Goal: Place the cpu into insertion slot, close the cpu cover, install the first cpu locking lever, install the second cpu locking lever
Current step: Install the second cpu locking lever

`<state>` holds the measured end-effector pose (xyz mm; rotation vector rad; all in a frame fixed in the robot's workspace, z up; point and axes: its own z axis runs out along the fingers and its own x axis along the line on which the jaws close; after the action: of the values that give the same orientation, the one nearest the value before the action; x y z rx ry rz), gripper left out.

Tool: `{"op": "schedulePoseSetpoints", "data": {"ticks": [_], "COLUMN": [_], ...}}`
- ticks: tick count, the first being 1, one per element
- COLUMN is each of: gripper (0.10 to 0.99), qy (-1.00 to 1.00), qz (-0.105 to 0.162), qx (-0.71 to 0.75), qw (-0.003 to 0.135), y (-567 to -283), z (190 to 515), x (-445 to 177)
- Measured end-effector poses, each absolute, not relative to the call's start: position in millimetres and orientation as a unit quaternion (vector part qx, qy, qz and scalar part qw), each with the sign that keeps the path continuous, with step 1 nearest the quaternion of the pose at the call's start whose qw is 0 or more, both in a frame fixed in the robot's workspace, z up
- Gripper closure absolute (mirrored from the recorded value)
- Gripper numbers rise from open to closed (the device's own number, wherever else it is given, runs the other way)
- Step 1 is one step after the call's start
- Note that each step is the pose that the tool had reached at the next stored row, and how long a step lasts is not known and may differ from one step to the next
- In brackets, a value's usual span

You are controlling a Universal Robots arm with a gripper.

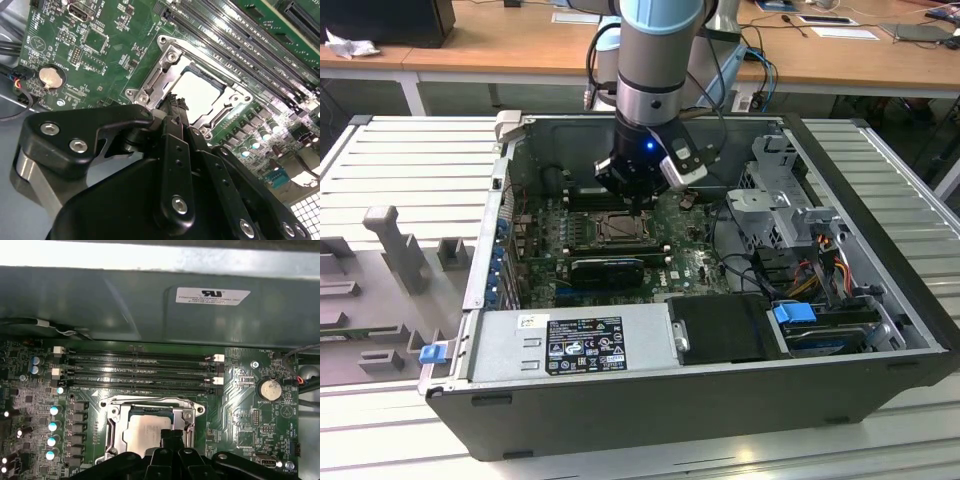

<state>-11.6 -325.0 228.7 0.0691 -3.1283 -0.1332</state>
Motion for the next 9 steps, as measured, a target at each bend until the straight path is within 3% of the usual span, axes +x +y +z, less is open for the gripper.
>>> {"op": "schedulePoseSetpoints", "data": {"ticks": [9], "gripper": [0.980], "qy": [-0.999], "qz": [-0.043], "qx": [0.022], "qw": [0.005], "y": [-327.9], "z": [233.6], "x": [-11.6]}}
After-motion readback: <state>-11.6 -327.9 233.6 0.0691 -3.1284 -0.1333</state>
